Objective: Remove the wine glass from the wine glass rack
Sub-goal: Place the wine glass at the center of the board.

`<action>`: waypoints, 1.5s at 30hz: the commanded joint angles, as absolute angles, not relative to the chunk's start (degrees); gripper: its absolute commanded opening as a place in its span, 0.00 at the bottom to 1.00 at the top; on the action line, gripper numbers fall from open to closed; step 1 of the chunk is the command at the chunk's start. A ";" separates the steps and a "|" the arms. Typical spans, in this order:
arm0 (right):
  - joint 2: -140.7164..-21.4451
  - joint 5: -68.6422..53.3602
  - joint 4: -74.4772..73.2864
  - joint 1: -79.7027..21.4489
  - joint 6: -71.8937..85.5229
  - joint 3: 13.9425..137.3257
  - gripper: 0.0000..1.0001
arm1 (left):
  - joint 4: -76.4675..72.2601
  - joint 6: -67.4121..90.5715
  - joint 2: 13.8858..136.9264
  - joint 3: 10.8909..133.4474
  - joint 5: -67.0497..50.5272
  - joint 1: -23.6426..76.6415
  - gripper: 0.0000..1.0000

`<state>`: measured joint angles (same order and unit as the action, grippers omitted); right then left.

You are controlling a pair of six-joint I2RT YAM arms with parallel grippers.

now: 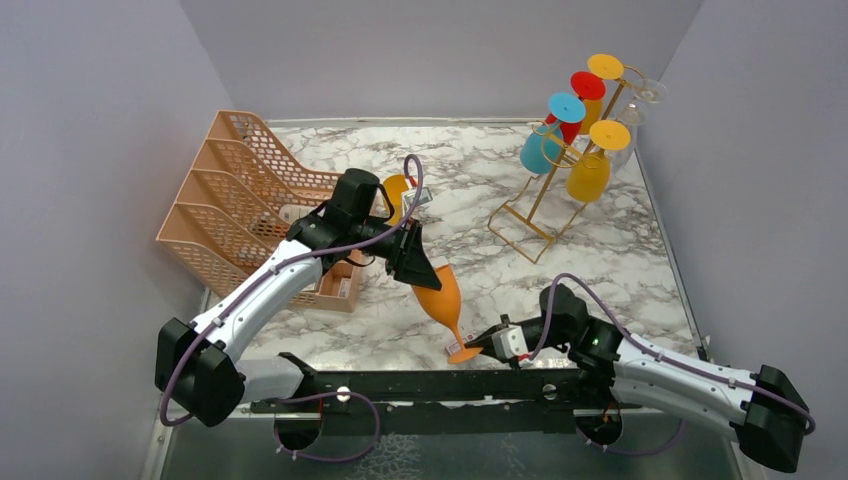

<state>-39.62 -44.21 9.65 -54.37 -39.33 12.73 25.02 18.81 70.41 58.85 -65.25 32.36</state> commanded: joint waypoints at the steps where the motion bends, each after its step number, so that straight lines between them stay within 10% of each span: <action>1: -40.27 -43.12 10.82 -54.58 -41.11 12.74 0.01 | 29.99 12.44 72.01 62.58 -69.24 32.39 0.35; 12: -40.17 -41.38 9.58 -54.57 -42.63 13.03 0.16 | 33.30 9.89 73.83 64.14 -66.01 32.34 0.00; 23: -38.03 -40.59 8.90 -54.56 -43.12 13.10 0.50 | 36.42 6.85 72.80 65.65 -62.08 32.34 0.00; 45: -18.92 -13.36 24.32 -54.57 -19.97 11.84 0.69 | 40.95 3.13 67.81 65.75 -12.00 32.34 0.00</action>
